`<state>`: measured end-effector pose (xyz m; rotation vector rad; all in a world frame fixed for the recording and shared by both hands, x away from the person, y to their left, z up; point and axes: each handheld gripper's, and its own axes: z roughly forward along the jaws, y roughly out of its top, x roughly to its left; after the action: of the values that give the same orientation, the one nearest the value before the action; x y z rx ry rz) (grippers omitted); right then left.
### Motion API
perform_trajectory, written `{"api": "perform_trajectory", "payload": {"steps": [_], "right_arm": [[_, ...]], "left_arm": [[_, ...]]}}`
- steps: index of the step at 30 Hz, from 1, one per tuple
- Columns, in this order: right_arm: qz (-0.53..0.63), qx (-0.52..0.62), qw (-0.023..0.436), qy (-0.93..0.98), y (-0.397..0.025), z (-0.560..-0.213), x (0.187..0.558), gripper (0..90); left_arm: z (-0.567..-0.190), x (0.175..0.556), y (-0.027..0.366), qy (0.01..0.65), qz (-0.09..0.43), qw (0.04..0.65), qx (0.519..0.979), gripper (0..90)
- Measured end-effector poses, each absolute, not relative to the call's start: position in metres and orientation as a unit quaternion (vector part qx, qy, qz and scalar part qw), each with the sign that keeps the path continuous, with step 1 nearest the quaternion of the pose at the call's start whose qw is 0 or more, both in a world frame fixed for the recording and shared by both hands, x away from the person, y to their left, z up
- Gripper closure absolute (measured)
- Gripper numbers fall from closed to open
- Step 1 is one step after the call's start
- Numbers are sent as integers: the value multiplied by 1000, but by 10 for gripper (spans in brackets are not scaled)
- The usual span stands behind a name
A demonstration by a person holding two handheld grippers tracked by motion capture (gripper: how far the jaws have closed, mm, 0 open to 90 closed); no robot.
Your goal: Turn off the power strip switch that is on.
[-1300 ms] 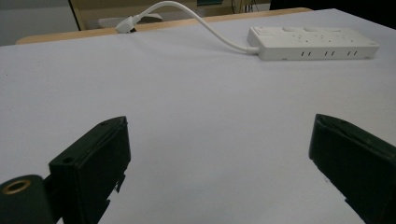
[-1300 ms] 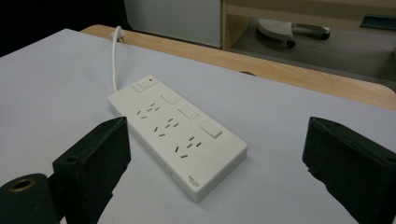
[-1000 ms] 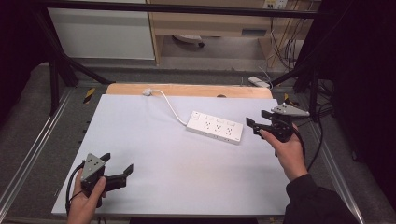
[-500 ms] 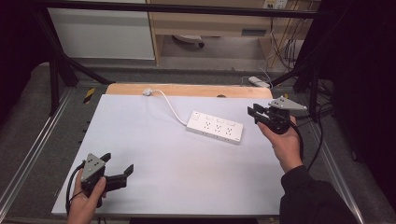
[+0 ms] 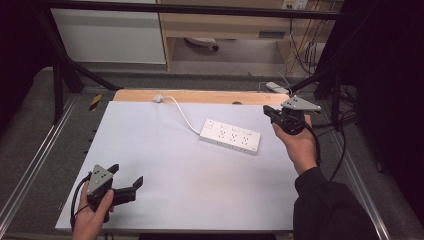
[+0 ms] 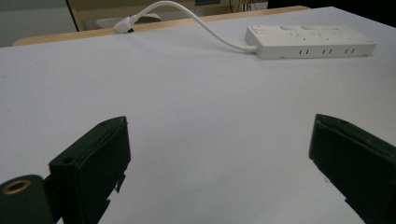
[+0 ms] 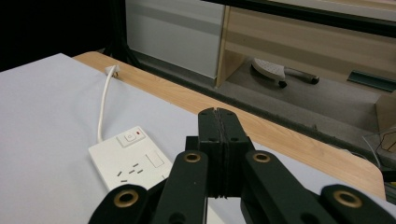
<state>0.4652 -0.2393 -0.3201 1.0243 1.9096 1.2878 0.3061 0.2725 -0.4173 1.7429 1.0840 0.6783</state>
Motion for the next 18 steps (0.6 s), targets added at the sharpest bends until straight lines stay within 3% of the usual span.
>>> {"api": "perform_trajectory", "payload": {"steps": [18], "right_arm": [[464,398,276,741,-227,-337,491,900]], "left_arm": [[-418,306,272,442,274,468,715,57]]}}
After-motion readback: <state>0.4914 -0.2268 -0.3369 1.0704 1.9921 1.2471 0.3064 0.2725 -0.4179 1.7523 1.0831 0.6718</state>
